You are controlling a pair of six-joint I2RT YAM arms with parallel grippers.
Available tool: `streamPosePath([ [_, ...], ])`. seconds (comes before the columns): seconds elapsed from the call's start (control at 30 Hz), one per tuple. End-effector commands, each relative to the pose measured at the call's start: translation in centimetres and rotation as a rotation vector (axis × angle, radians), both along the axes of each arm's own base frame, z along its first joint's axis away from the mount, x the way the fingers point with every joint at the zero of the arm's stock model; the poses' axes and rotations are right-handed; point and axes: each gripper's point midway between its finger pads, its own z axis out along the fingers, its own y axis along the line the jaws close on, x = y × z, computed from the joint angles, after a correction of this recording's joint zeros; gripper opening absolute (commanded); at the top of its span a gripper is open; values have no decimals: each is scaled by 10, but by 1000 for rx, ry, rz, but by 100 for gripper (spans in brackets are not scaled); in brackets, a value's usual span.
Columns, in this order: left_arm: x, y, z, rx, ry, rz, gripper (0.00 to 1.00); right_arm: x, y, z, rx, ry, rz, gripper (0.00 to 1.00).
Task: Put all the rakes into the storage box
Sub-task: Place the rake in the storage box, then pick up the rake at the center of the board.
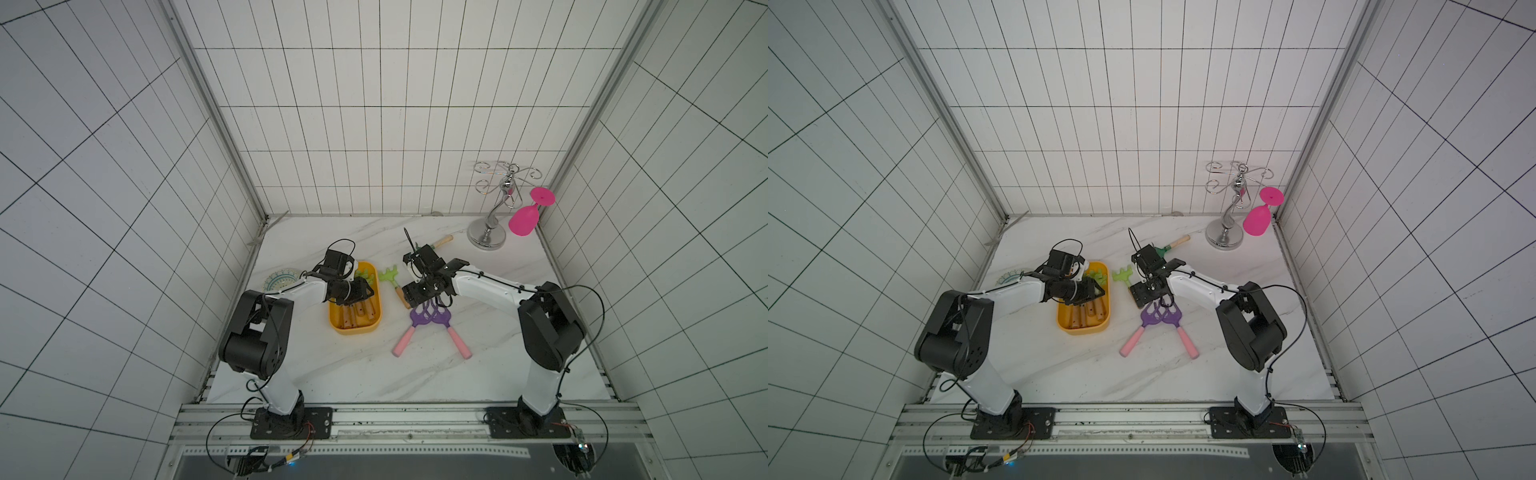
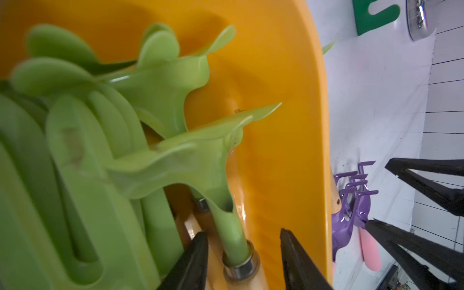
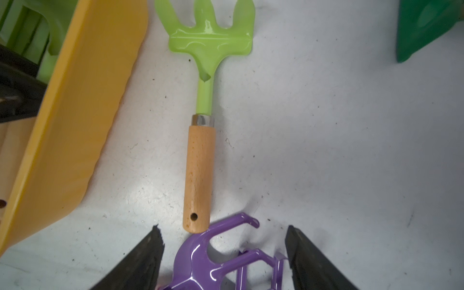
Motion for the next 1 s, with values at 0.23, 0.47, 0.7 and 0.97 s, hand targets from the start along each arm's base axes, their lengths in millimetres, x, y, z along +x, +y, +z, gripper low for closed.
streamPosePath([
  [0.23, -4, 24, 24, 127, -9, 99, 85, 14, 23, -8, -18, -53, 49, 75],
  [0.47, -13, 27, 59, 162, -64, 98, 86, 10, 40, -14, -3, -44, 74, 68],
  [0.7, -18, 30, 90, 151, -133, 103, 86, 6, 41, -32, -38, -8, 57, 60],
  [0.97, -18, 36, 113, 159, -190, 114, 86, 0, 33, -51, -72, 21, 39, 41],
])
